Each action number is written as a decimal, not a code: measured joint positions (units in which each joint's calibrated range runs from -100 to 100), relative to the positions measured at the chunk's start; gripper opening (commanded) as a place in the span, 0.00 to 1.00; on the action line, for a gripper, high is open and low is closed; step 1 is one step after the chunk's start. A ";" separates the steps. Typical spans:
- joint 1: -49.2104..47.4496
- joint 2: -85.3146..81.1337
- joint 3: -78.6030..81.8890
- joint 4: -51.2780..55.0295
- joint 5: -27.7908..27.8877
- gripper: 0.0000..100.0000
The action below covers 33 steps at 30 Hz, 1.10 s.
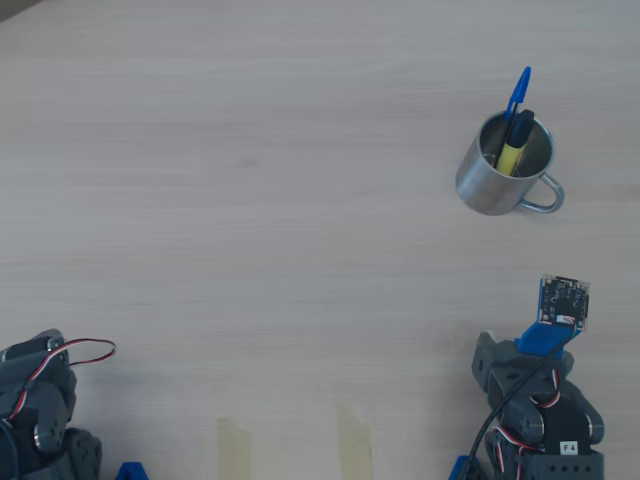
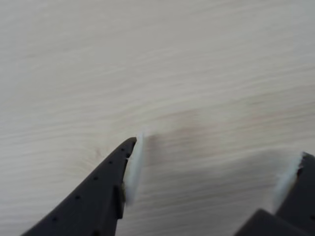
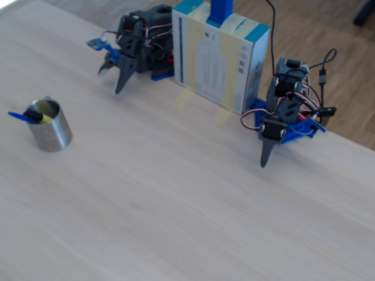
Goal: Grab the yellow pen and put it in the silver cup.
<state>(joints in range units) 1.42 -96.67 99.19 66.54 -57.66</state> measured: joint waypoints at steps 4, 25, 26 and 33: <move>0.00 0.00 0.00 2.35 0.00 0.42; 0.00 -1.08 0.00 7.48 3.74 0.41; 0.00 -1.08 0.00 7.48 3.95 0.41; 0.00 -1.08 0.00 7.48 4.15 0.32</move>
<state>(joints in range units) 1.42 -97.75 99.19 74.02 -53.51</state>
